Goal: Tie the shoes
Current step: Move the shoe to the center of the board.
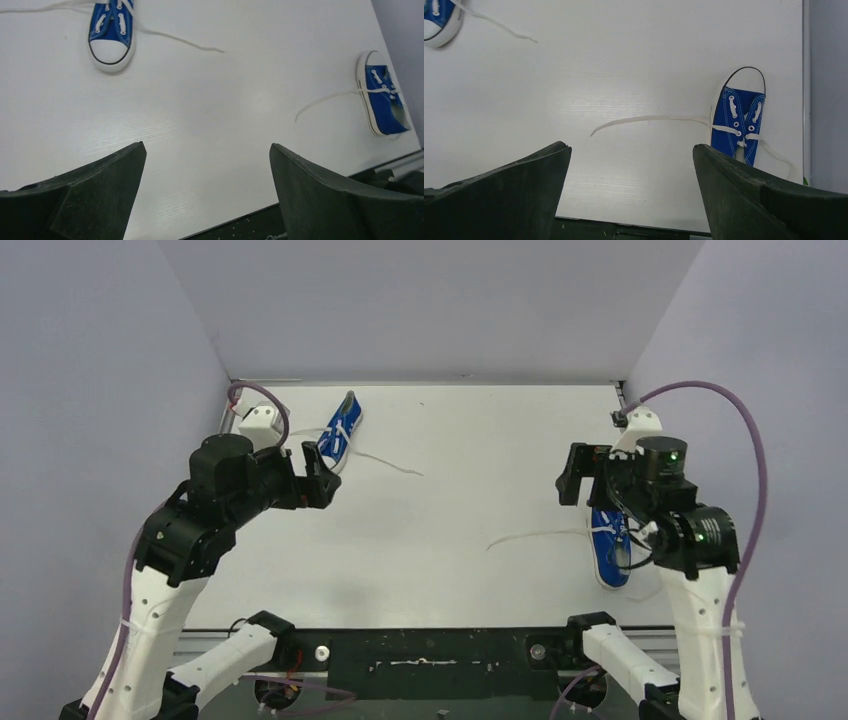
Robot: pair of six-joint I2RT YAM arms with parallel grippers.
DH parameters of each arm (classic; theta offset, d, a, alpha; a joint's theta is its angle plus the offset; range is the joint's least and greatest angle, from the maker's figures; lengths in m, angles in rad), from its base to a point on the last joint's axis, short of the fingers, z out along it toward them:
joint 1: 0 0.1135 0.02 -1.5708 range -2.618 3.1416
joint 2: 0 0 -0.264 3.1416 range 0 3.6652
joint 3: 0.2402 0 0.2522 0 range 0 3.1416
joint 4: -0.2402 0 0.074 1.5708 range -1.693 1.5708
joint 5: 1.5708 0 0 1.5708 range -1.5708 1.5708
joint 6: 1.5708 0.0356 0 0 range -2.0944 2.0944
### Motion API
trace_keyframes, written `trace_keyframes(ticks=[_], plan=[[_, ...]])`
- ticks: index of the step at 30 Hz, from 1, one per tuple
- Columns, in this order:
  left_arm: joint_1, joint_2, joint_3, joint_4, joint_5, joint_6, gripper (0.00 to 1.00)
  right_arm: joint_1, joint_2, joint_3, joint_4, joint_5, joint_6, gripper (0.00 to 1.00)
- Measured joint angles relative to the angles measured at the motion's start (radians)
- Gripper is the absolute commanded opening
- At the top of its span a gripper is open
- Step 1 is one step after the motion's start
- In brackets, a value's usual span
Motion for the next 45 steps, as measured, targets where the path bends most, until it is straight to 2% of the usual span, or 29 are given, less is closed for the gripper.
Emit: trace_keyframes(ticks=[12,18,22,28,30,37,41,43,45], plan=[[0.34,0.148,-0.265,0.279,-0.024,0.01,0.97,0.031,0.267,-0.363,0.461,0.186,0.0,1.0],[0.446,0.337,-0.291,0.447,-0.006,0.01,0.95,0.044,0.317,-0.411,0.586,0.246,0.005,1.0],[0.483,0.515,-0.248,0.524,0.025,0.003,0.92,0.052,0.334,-0.411,0.633,0.271,0.054,1.0],[0.507,0.816,-0.043,0.617,0.101,-0.029,0.91,0.076,0.37,-0.407,0.666,0.298,0.156,1.0],[0.509,0.919,0.067,0.632,0.134,-0.041,0.91,0.08,0.409,-0.385,0.65,0.304,0.186,1.0],[0.507,1.286,0.537,0.649,0.241,-0.08,0.89,0.09,0.606,-0.169,0.5,0.311,0.249,1.0],[0.497,1.511,0.834,0.631,0.277,-0.09,0.89,0.09,0.637,-0.094,0.436,0.302,0.241,1.0],[0.49,1.58,0.911,0.626,0.284,-0.091,0.89,0.09,0.637,-0.074,0.408,0.298,0.233,1.0],[0.481,1.617,0.924,0.623,0.286,-0.096,0.89,0.089,0.637,-0.057,0.384,0.293,0.223,1.0]])
